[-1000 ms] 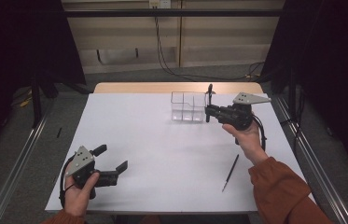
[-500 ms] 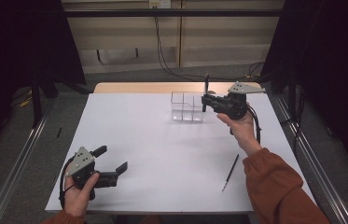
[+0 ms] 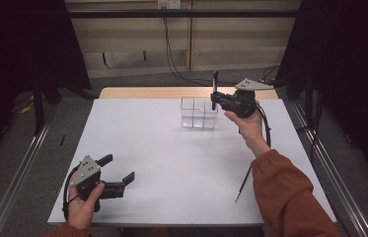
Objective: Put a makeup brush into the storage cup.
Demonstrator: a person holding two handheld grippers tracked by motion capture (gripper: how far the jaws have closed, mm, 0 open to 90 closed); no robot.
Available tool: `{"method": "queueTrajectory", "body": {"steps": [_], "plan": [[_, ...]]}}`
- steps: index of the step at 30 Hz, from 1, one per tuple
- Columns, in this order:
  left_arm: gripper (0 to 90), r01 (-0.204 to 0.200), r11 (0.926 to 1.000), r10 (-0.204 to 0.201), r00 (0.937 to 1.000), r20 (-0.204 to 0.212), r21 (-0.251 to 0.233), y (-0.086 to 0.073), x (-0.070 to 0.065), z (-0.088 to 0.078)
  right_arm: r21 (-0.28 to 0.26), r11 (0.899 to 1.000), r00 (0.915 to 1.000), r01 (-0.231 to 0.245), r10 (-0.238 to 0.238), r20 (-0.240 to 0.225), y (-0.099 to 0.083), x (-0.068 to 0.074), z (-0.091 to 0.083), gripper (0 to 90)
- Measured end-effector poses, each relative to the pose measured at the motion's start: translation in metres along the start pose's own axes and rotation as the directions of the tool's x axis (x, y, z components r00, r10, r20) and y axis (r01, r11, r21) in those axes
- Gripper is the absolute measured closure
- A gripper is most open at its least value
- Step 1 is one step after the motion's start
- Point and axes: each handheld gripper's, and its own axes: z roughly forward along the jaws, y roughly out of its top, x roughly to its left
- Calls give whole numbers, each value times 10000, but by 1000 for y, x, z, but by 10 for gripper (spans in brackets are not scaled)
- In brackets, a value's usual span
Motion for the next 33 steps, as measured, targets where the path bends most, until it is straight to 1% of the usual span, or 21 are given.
{"method": "queueTrajectory", "body": {"steps": [3,6,7,10,12,14,16,17,18,23,25,31,33], "plan": [[19,50,10000,-50,9999,92,-9,0,0,0,80,10000,9999,-27,25,165,-1,-3,3,797],[19,-17,10000,17,9999,134,6,0,0,0,39,9999,9996,-161,160,225,-4,-5,7,796],[19,-30,10000,30,9999,137,21,0,0,0,42,9996,9994,-273,272,221,-5,-5,9,796],[19,31,10000,-31,9999,152,4,1,0,0,129,9996,9993,-245,241,269,-9,-4,14,797],[19,-27,10000,27,9999,133,-2,1,0,-1,138,9996,9991,-265,260,331,-10,-4,17,796],[19,-1,10000,2,9999,125,-41,1,0,0,154,9995,9985,-280,273,464,-11,-7,21,796],[19,12,10000,-11,9999,132,-28,1,0,0,150,9990,9979,-410,402,511,-12,-10,23,796],[19,52,10000,-51,9999,122,-53,1,0,0,214,9990,9977,-384,371,569,-13,-11,25,796],[19,-28,10000,28,9999,125,-48,2,0,0,274,9990,9975,-364,346,620,-14,-12,27,797],[19,-75,10000,76,9998,200,-25,2,0,1,441,9978,9956,-501,464,815,-21,-18,36,796],[19,-7,10000,7,9998,189,-19,2,0,1,567,9969,9947,-537,484,906,-26,-19,39,796],[19,-79,10000,79,9999,130,-18,2,1,0,688,9959,9950,-594,535,848,-31,-19,42,797],[20,-77,9999,79,9998,166,-103,2,0,0,668,9961,9950,-582,524,850,-32,-18,42,797]]}}
